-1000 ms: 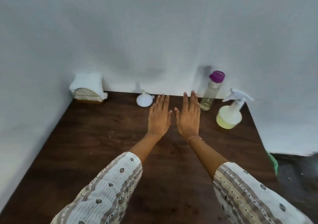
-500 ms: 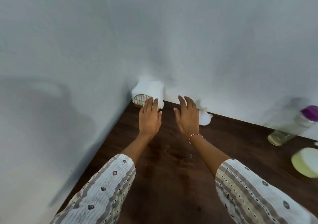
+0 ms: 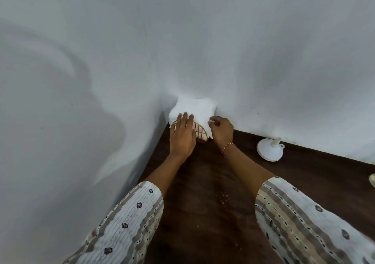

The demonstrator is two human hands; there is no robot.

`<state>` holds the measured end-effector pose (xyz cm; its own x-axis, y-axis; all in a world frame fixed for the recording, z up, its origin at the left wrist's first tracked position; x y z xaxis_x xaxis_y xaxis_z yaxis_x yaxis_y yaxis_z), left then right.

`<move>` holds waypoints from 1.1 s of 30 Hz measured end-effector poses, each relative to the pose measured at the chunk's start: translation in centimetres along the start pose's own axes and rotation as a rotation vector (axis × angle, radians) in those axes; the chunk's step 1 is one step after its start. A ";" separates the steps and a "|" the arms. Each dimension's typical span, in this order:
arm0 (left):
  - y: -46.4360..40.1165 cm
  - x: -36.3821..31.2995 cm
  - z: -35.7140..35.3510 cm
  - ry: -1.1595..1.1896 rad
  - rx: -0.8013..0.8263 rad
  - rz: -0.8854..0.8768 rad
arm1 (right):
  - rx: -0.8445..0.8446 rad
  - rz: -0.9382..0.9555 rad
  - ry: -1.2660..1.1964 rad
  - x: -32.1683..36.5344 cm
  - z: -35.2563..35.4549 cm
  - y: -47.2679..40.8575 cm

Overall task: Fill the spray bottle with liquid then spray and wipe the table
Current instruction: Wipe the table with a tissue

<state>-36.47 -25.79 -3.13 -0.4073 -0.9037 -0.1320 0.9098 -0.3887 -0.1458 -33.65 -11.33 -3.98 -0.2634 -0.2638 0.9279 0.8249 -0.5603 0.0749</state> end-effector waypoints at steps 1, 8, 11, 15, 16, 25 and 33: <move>-0.3 0.1 -0.2 0.001 0.003 0.000 | -0.020 -0.038 -0.043 -0.4 -0.2 -0.2; -0.6 0.3 -1.3 0.037 0.016 0.010 | -0.095 -0.140 -0.253 -1.4 -0.6 -0.6; -0.7 0.2 -1.2 0.050 0.011 0.004 | -0.130 -0.089 -0.238 -0.4 -0.2 -0.5; -0.8 0.3 -0.8 0.058 0.003 0.014 | -0.162 0.016 -0.104 1.8 0.6 -0.3; -0.8 0.4 -0.7 0.066 0.002 0.020 | -0.171 0.043 -0.036 2.5 0.8 -0.1; -0.8 0.4 2.7 0.175 -0.104 0.100 | -0.141 0.153 -0.198 5.8 1.7 0.3; -0.9 1.2 5.4 0.306 -0.250 0.177 | -0.047 0.215 -0.093 6.2 0.9 0.8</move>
<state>-37.35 -27.52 2.13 -0.2860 -0.8432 -0.4553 0.9356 -0.1430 -0.3229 -34.22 -12.72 2.13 -0.0351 -0.3094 0.9503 0.8322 -0.5356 -0.1436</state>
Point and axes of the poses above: each hand's wrist, its own y-axis away from the middle knuckle, its own z-axis out of the back of the hand, x = y × z, the point moved 9 cm from there along -y, towards the middle knuckle, and after that the axes turned 10 degrees about -y, right-handed, at the moved point
